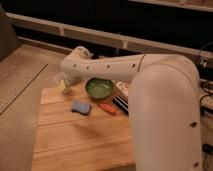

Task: Place the white sponge in the ceramic cup

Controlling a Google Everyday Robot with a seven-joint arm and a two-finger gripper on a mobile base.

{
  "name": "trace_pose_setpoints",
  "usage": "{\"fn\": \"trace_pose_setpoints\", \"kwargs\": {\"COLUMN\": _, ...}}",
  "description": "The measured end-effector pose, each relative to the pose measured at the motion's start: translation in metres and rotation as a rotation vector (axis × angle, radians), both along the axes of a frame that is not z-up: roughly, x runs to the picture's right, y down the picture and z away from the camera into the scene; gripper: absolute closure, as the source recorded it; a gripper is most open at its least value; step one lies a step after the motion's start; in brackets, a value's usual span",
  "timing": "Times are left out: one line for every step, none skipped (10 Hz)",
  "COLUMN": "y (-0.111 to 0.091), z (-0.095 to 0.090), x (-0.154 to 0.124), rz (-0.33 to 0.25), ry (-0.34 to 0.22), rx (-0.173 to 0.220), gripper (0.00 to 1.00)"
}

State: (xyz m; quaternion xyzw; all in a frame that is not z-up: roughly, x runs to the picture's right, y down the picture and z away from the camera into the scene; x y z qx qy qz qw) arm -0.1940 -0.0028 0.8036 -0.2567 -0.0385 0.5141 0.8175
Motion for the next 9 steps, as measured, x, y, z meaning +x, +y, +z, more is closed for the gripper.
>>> {"fn": "trace_pose_setpoints", "kwargs": {"y": 0.015, "z": 0.014, "x": -0.002, "rz": 0.007, "ry": -0.012, "rx": -0.042, "gripper": 0.35}}
{"fn": "trace_pose_setpoints", "kwargs": {"y": 0.021, "z": 0.02, "x": -0.003, "rz": 0.016, "ry": -0.021, "rx": -0.063, "gripper": 0.35}}
{"fn": "trace_pose_setpoints", "kwargs": {"y": 0.023, "z": 0.021, "x": -0.004, "rz": 0.018, "ry": -0.023, "rx": -0.07, "gripper": 0.35}}
{"fn": "trace_pose_setpoints", "kwargs": {"y": 0.023, "z": 0.021, "x": -0.004, "rz": 0.018, "ry": -0.023, "rx": -0.07, "gripper": 0.35}}
{"fn": "trace_pose_setpoints", "kwargs": {"y": 0.023, "z": 0.021, "x": -0.004, "rz": 0.018, "ry": -0.023, "rx": -0.07, "gripper": 0.35}}
{"fn": "trace_pose_setpoints", "kwargs": {"y": 0.022, "z": 0.02, "x": -0.004, "rz": 0.016, "ry": -0.023, "rx": -0.065, "gripper": 0.35}}
{"fn": "trace_pose_setpoints", "kwargs": {"y": 0.021, "z": 0.019, "x": -0.004, "rz": 0.008, "ry": -0.02, "rx": -0.06, "gripper": 0.35}}
{"fn": "trace_pose_setpoints", "kwargs": {"y": 0.018, "z": 0.022, "x": -0.001, "rz": -0.025, "ry": 0.0, "rx": -0.039, "gripper": 0.35}}
{"fn": "trace_pose_setpoints", "kwargs": {"y": 0.019, "z": 0.027, "x": -0.001, "rz": -0.068, "ry": 0.023, "rx": -0.02, "gripper": 0.35}}
